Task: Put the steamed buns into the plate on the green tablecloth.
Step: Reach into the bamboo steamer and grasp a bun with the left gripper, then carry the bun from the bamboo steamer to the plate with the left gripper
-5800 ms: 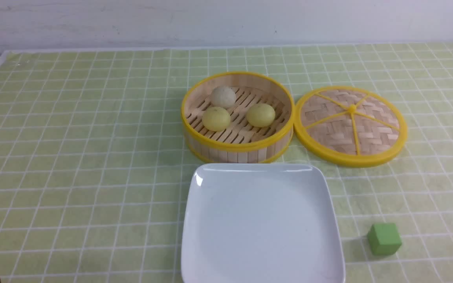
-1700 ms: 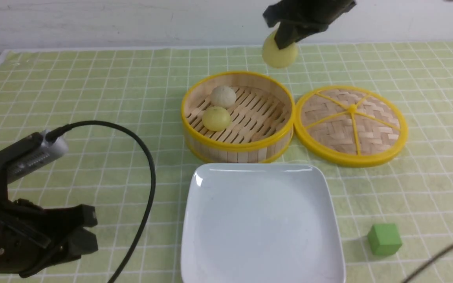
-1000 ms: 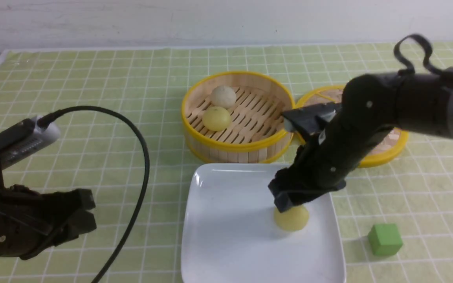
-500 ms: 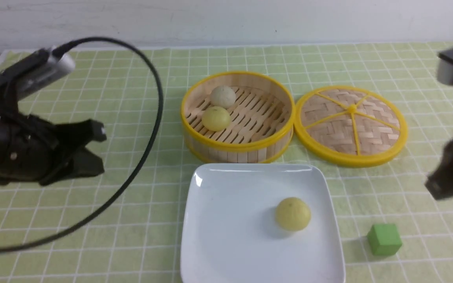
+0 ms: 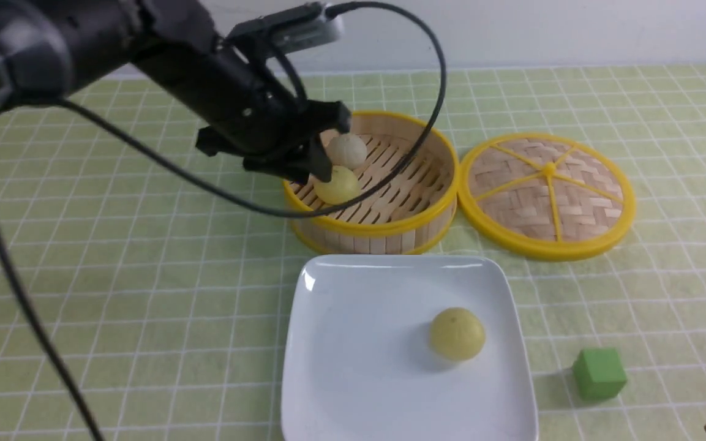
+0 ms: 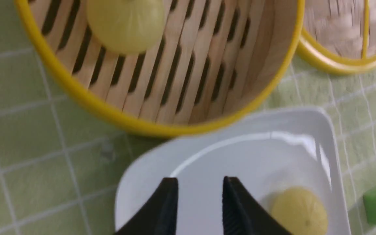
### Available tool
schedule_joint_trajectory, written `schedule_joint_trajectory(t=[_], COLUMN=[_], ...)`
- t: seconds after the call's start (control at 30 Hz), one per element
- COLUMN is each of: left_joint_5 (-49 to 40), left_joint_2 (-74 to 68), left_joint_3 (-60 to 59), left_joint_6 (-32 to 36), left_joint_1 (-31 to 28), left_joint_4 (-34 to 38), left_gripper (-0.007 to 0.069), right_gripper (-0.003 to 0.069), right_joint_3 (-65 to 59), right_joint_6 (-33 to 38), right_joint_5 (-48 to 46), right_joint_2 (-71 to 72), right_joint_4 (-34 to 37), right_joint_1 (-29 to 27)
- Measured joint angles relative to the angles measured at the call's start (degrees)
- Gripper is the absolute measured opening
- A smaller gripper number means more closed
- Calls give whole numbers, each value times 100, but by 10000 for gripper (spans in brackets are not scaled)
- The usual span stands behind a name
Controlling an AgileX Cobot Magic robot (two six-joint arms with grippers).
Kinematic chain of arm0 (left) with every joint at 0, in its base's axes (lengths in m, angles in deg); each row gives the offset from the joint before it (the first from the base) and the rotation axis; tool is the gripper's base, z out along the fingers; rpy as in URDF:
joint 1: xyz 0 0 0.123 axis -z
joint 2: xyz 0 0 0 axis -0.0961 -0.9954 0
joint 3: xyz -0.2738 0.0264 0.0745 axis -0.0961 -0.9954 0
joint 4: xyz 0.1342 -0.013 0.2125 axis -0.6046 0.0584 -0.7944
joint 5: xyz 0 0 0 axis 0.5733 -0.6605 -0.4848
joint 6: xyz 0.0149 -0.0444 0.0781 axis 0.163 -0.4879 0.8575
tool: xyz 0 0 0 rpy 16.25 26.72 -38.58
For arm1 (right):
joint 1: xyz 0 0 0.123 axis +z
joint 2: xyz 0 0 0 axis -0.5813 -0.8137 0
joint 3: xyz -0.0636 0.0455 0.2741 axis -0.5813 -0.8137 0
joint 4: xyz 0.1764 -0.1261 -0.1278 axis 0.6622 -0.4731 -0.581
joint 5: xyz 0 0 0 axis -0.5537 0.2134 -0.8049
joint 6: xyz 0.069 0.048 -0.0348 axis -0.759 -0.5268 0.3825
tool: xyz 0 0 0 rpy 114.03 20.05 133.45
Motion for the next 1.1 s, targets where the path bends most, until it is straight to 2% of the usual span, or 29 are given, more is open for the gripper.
schedule_joint_trajectory(t=[0.03, 0.07, 0.1, 0.17, 0.4, 0.5, 0.6, 0.67, 0.7, 0.73, 0.9, 1.07, 1.1], left_joint_5=[32, 39, 45, 51, 51, 58, 22, -240, -270, -486, -1639, -1804, -1822], left_joint_2=[-386, -434, -860, -1218, -2262, -2567, -2628, -2628, -2622, -2582, -1945, -927, -569], left_joint_3=[510, 566, 1034, 1378, 2414, 2505, 2520, 2638, 2669, 2779, 3371, 3151, 2700], left_joint_6=[-309, -332, -473, -540, -584, -685, -861, -968, -968, -974, -818, -567, -536], left_joint_1=[43, 43, 49, 49, 49, 49, 49, 49, 49, 49, 59, 116, 189], left_joint_4=[-162, -178, -328, -454, -882, -979, -979, -979, -979, -973, -962, -930, -901], left_gripper=[340, 347, 400, 428, 425, 365, 268, 100, 90, 48, 22, 22, 22], right_gripper=[-8, -8, -5, -3, 1, 3, 5, 9, 9, 11, 12, 13, 15], right_joint_3=[0, 0, 0, 0, 0, 0, 0, 0, 0, 0, 0, 0, 0], right_joint_6=[0, 0, 0, 0, -4, -4, -4, -4, -4, -4, -4, -4, -4], right_joint_5=[74, 80, 104, 104, 106, 106, 110, 110, 110, 110, 110, 110, 110], right_joint_2=[-8, -8, -8, -8, -8, -8, -8, -8, -8, -8, -8, -15, -15], right_joint_4=[11, 12, 18, 18, 18, 18, 18, 19, 19, 19, 19, 25, 25], right_joint_1=[0, 0, 0, 0, 0, 0, 0, 0, 0, 0, 0, 0, 0])
